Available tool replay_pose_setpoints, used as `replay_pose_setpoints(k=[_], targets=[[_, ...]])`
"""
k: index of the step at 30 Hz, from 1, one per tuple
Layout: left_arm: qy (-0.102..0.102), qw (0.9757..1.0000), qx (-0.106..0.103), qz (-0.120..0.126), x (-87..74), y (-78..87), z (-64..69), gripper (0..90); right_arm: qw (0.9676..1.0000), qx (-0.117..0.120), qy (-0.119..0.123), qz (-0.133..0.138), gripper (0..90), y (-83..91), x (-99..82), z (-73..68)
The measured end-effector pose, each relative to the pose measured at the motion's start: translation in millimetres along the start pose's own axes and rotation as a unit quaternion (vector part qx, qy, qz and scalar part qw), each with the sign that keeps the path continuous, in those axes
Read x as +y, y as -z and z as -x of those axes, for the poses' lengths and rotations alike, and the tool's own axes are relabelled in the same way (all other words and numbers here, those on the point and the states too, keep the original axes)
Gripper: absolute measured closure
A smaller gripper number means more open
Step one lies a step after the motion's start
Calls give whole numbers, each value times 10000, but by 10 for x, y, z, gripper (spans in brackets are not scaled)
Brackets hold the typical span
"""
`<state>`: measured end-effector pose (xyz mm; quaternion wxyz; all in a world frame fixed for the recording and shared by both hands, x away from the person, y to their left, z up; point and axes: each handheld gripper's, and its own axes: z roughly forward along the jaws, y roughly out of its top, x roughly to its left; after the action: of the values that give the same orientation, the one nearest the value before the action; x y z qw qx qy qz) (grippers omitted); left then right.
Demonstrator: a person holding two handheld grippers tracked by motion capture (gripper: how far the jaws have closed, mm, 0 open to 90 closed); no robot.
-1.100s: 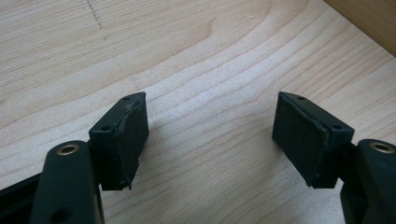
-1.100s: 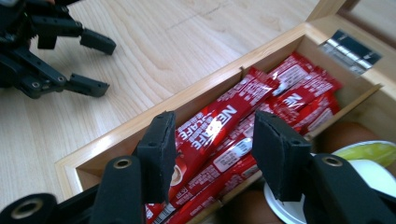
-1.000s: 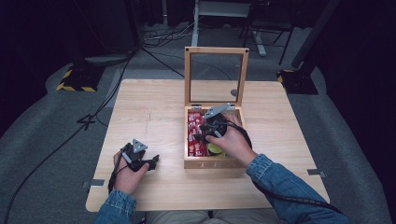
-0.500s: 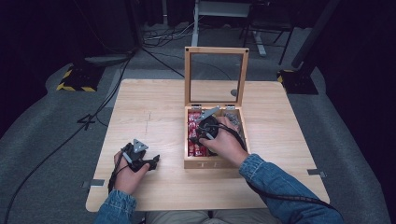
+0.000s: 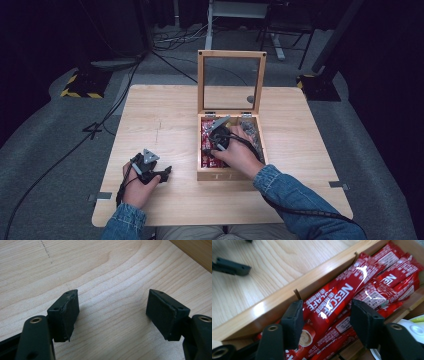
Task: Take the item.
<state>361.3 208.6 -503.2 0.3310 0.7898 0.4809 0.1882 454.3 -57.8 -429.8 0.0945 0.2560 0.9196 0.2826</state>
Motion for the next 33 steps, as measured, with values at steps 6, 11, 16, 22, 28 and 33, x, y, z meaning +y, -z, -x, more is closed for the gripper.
replay_pose_setpoints(k=[6, 11, 16, 22, 28, 33], targets=[[7, 10000, 3, 9, 0, -1, 1, 270, 9998, -178, 89, -95, 548, 4, 11, -28], [8, 10000, -6, 7, 0, -1, 1, 270, 9996, -222, -168, -72, 682, 27, -5, -13], [8, 10000, 2, 11, 0, -2, 1, 270, 9990, -166, -411, 66, 788, 46, 3, -45], [10, 10000, 1, 12, 0, -2, 1, 270, 9981, 27, -560, 272, 832, 72, 19, -84], [8, 10000, 4, 8, 0, -1, 1, 270, 9962, 68, -499, 714, 836, 208, 71, -132], [13, 10000, -1, 6, 0, -1, 2, 270, 9942, 82, -493, 955, 836, 323, 101, -111]])
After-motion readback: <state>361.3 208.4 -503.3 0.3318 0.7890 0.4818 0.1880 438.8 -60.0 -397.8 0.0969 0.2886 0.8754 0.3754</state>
